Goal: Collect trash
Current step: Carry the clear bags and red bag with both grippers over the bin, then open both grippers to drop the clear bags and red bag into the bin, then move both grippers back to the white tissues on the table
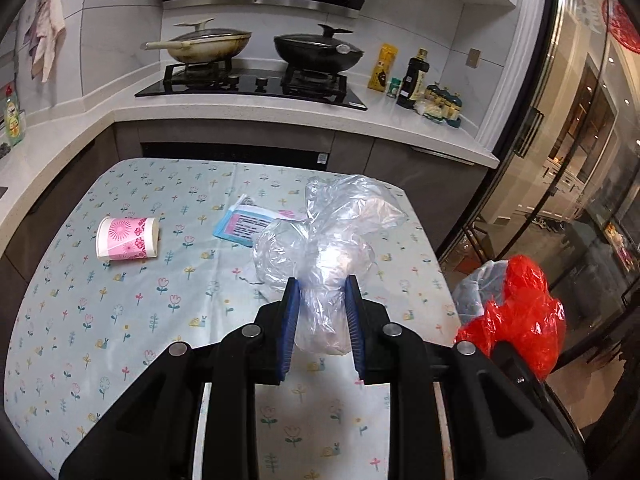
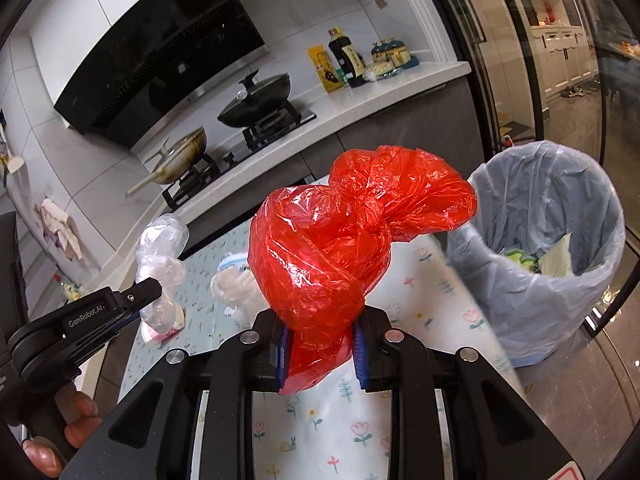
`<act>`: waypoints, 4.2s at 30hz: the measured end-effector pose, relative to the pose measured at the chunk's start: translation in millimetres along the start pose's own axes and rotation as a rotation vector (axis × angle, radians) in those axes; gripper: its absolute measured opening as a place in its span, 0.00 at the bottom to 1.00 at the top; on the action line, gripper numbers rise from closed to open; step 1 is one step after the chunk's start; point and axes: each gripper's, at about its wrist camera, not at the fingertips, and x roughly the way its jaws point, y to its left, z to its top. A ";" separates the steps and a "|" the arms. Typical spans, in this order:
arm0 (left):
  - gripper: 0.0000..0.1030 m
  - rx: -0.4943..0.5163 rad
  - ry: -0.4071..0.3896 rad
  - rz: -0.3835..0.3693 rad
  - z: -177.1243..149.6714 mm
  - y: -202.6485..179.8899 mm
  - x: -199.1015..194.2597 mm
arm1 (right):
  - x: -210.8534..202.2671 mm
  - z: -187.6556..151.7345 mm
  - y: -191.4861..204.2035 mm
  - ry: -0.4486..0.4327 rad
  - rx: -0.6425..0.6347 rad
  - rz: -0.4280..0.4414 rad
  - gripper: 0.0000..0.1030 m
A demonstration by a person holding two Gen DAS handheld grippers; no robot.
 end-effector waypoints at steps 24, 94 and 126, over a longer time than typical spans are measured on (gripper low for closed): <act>0.22 0.204 0.028 -0.153 -24.2 -147.6 -4.2 | -68.8 37.1 -95.2 -0.092 0.065 -0.085 0.23; 0.79 0.242 0.126 -0.191 -22.1 -172.3 102.9 | 4.3 71.0 -156.6 -0.029 0.089 -0.265 0.61; 0.85 -0.004 0.092 0.007 -7.9 42.2 61.7 | 50.3 -16.2 40.6 0.144 -0.176 -0.062 0.61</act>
